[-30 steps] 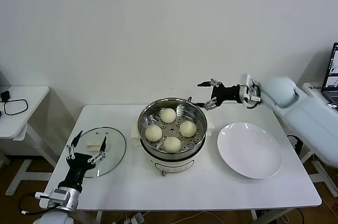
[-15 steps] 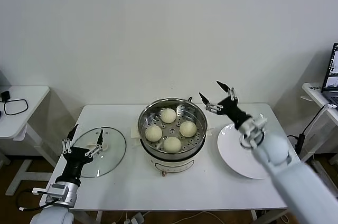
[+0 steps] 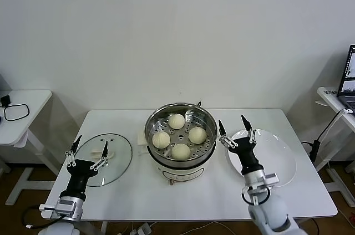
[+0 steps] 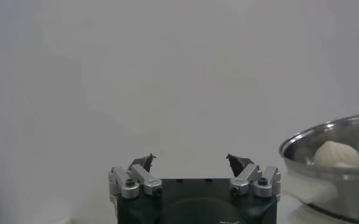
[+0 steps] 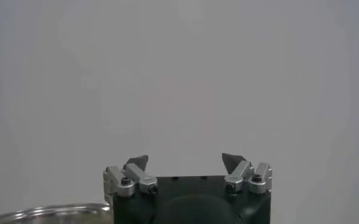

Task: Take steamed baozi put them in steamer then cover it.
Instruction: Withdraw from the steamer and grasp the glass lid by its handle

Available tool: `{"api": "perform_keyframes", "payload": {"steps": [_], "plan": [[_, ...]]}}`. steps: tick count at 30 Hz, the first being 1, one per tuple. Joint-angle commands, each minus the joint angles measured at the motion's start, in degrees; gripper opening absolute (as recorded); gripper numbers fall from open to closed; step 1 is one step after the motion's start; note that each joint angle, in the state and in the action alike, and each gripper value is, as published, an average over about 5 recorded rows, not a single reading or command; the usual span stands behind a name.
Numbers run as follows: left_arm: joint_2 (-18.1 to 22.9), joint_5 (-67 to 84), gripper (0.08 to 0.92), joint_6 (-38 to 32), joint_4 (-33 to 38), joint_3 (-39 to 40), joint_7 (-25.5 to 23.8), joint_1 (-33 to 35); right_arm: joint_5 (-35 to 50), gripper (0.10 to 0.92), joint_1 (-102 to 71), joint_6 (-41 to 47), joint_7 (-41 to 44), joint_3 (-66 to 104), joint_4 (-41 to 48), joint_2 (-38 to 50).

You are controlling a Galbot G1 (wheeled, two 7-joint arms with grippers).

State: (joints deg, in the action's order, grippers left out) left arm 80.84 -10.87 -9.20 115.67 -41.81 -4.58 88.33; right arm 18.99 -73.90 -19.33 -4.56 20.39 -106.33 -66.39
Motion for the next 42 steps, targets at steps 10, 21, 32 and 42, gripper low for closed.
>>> {"api": "perform_keyframes", "payload": {"steps": [10, 21, 32, 42], "plan": [[-1.9, -64.8, 0.823, -18.7, -22.0, -6.2, 17.1, -1.2, -5.2, 0.823, -7.8, -4.0, -4.1, 2.0, -2.1, -7.1], [-4.4, -71.6, 0.823, -16.2, -29.6, -6.1, 18.8, -6.1, -5.4, 0.823, -7.7, -3.0, -4.2, 1.6, -3.0, -7.1], [-5.4, -69.6, 0.823, -13.8, -31.5, -4.9, 18.1, -12.1, -6.0, 0.823, -8.1, -2.7, -4.0, 1.6, -3.0, -6.8], [-5.4, -68.9, 0.823, -12.4, -32.7, -3.9, 16.4, -15.7, -7.0, 0.823, -8.3, -2.6, -3.9, 1.2, -3.1, -7.0]]}}
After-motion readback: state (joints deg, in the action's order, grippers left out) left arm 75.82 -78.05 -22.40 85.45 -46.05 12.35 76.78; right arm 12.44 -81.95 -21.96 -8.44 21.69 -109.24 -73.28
